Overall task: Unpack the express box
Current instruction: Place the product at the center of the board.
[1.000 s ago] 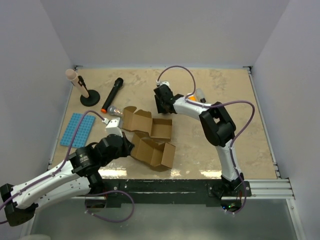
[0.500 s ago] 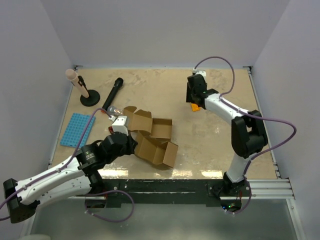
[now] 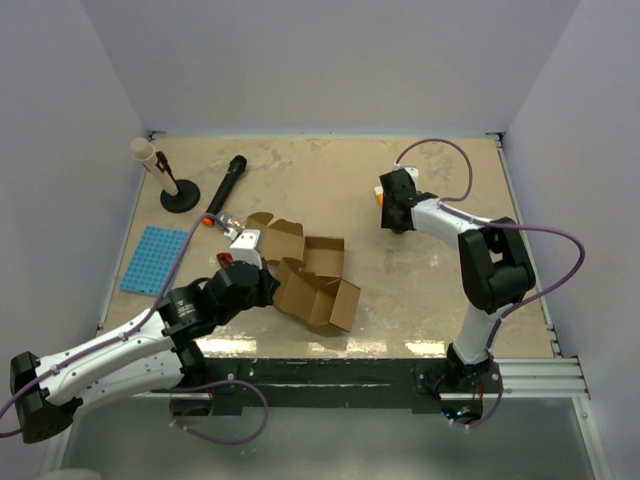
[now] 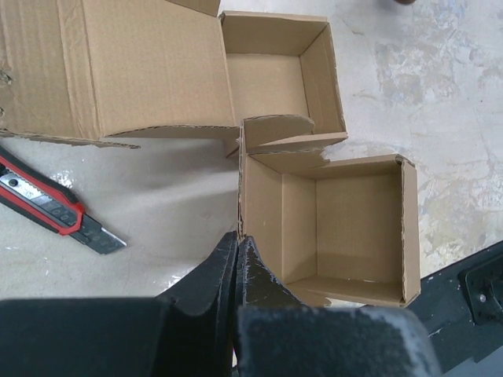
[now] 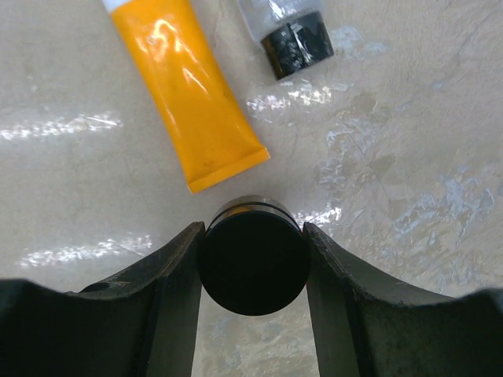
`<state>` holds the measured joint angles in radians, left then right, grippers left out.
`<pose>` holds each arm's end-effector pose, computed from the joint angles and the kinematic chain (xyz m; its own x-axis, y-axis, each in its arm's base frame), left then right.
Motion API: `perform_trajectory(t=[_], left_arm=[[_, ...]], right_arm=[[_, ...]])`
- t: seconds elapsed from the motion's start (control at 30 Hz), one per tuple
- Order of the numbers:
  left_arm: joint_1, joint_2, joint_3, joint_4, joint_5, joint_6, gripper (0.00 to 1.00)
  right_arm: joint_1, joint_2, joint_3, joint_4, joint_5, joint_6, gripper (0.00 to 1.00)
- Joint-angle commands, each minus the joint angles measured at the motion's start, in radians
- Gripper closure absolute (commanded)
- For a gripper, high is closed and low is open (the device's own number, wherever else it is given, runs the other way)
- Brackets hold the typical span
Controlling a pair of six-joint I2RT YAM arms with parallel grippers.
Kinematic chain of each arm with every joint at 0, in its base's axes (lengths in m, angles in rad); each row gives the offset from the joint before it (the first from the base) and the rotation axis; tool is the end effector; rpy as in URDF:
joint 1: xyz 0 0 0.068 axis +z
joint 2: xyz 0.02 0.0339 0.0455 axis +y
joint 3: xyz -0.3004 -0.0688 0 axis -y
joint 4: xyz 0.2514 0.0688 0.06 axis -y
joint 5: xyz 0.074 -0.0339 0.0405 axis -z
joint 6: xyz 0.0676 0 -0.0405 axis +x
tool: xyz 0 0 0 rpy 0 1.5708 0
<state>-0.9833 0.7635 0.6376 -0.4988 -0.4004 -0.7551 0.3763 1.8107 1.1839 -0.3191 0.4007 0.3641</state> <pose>0.1164 -0.1273 0.2695 -0.6413 -0.1757 -0.7469 0.2084 0.8970 -0.3899 0.3909 0.1261 0.1959 -0.7498 0.0563 -0.6593 0.1507 0.9847 -0.0873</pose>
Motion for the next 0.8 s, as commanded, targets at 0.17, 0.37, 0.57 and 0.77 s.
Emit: perform_trajectory(t=[0.17,0.37,0.57,0.77], left_arm=[[-0.002,0.029,0.059,0.049,-0.025,0.053,1.00],[0.000,0.068,0.103,0.060,-0.014,0.063,0.99],[-0.002,0.103,0.172,0.088,0.006,0.076,0.90],[0.000,0.149,0.211,0.074,0.020,0.071,0.69]], right_arm=[[-0.030,0.012,-0.058,0.022,-0.020,0.025,0.46],[-0.030,-0.040,-0.052,0.011,-0.023,0.050,0.29],[-0.028,-0.198,-0.004,-0.018,-0.063,0.065,0.24],[-0.017,-0.324,0.010,-0.028,-0.114,0.061,0.24]])
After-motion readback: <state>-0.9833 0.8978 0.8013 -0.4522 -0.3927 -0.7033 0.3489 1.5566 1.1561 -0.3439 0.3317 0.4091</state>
